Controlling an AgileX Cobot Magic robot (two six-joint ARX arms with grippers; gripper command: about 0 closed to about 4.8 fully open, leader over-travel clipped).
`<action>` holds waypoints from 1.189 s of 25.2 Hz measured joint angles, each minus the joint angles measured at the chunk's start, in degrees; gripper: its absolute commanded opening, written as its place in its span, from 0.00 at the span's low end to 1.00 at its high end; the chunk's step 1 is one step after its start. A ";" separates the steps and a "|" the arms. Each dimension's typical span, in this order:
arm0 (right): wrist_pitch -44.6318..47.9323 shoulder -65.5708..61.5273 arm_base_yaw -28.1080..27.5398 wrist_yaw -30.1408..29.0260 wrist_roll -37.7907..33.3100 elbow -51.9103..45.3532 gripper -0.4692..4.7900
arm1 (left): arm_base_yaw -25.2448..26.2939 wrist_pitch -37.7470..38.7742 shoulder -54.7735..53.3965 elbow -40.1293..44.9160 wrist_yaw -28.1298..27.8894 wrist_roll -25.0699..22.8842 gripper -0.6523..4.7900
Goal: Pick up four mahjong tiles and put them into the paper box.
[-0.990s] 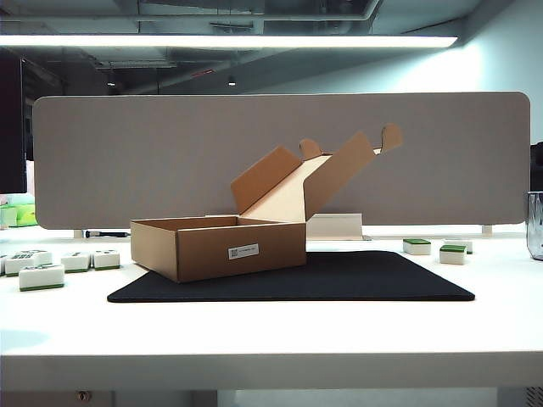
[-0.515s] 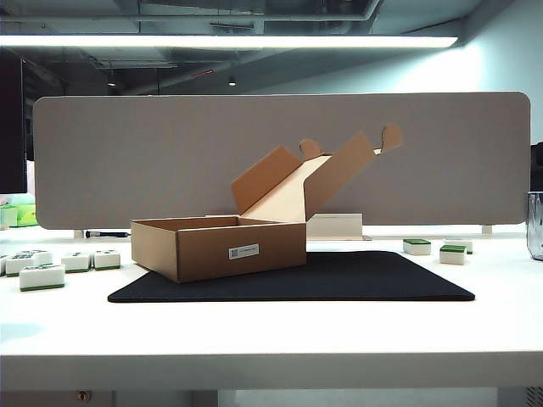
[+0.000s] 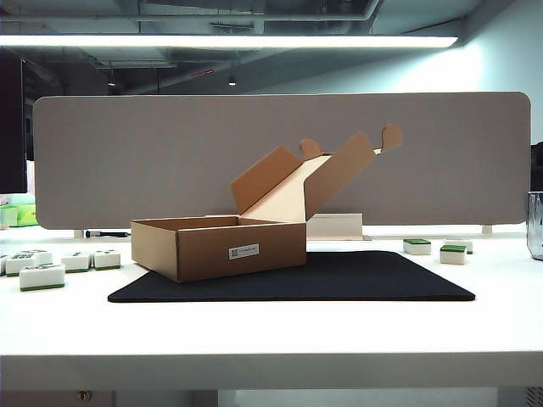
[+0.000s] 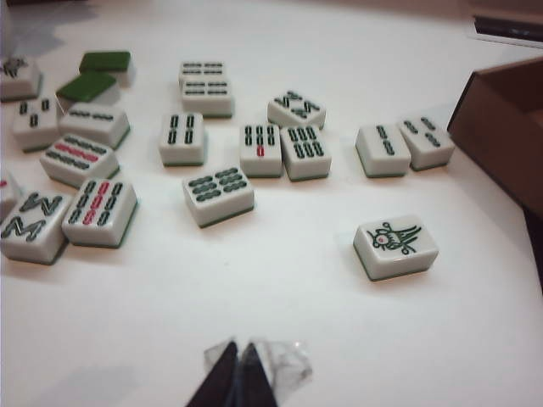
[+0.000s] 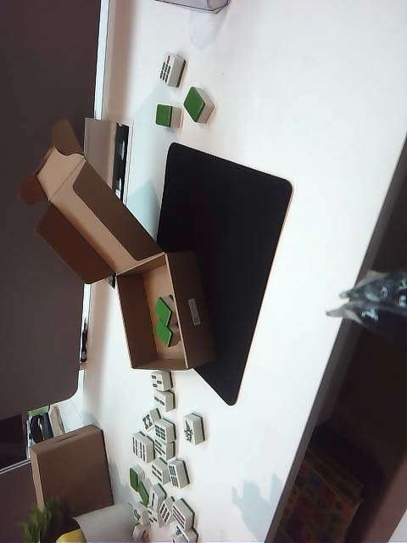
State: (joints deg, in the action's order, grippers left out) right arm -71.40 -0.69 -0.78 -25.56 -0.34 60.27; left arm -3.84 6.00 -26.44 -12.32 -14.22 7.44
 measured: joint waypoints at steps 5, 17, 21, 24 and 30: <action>0.02 -0.02 0.00 0.00 0.00 -0.02 0.09 | 2.67 -5.01 6.03 6.14 0.37 0.11 0.11; 0.02 -0.02 0.00 0.00 0.00 0.00 0.09 | 6.03 2.32 21.92 12.11 0.37 0.09 0.11; 0.02 -0.02 0.02 0.00 0.00 -0.02 0.09 | 6.03 3.08 25.79 12.00 3.61 -0.33 0.11; 0.04 -0.02 0.02 0.00 0.00 -0.02 0.09 | 6.03 3.45 26.43 11.93 7.39 -0.79 0.11; 0.02 0.00 0.00 0.00 0.00 -0.02 0.09 | 6.03 4.11 26.36 11.87 13.75 -2.08 0.11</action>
State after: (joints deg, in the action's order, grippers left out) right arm -71.37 -0.69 -0.78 -25.56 -0.34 60.25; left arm 2.20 10.11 -0.08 -0.45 -0.47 5.37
